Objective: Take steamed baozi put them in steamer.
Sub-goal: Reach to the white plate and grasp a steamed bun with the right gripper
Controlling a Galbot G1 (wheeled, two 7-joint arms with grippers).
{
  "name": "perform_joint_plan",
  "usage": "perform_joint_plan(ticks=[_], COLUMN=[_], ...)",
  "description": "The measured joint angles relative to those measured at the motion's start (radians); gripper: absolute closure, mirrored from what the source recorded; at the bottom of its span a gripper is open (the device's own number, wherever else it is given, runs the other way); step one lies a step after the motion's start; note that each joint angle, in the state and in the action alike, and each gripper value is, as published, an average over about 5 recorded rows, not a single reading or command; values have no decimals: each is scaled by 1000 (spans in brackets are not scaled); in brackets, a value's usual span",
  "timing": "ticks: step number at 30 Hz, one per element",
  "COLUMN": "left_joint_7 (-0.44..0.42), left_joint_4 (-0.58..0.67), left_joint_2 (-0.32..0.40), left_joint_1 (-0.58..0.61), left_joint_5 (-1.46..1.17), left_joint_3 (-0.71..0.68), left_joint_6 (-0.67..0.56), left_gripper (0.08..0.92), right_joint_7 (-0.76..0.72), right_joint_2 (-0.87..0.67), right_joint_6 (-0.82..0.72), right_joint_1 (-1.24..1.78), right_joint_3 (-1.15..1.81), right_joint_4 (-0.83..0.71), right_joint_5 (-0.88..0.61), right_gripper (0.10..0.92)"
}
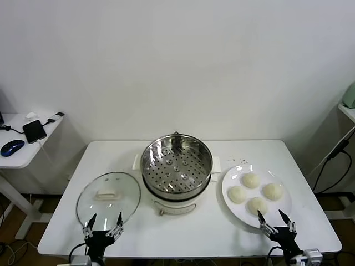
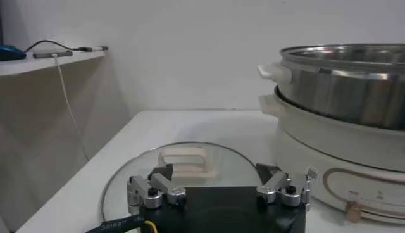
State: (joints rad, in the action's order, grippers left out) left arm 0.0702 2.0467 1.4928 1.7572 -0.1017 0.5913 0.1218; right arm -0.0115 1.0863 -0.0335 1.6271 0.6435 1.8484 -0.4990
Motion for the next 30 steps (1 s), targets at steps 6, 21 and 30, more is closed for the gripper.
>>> perform_joint_plan(ticks=[6,21,30], left_joint_7=[0,-1,-1], left_joint_4=[6,6,-12], left_joint_2=[-1,-22,-31], left_joint_1=[1,-21,-25], left_joint_5=[-4,-28,-36], left_joint_3=[-2,-14,-14], left_joint_6=[2,8,-2], left_gripper=[177,177,177], right_joint_7=[-2,-490,-915], right_joint_2=[-66,-493,-599], right_joint_6=[-95,-125,30], right_joint_1=[-143,-834,-1413], right_joint_3=[-17,-496,-1072], right_joint_4=[-18,-302,-495], right_joint_5=[-3,159,251], right_gripper=[203,203,203])
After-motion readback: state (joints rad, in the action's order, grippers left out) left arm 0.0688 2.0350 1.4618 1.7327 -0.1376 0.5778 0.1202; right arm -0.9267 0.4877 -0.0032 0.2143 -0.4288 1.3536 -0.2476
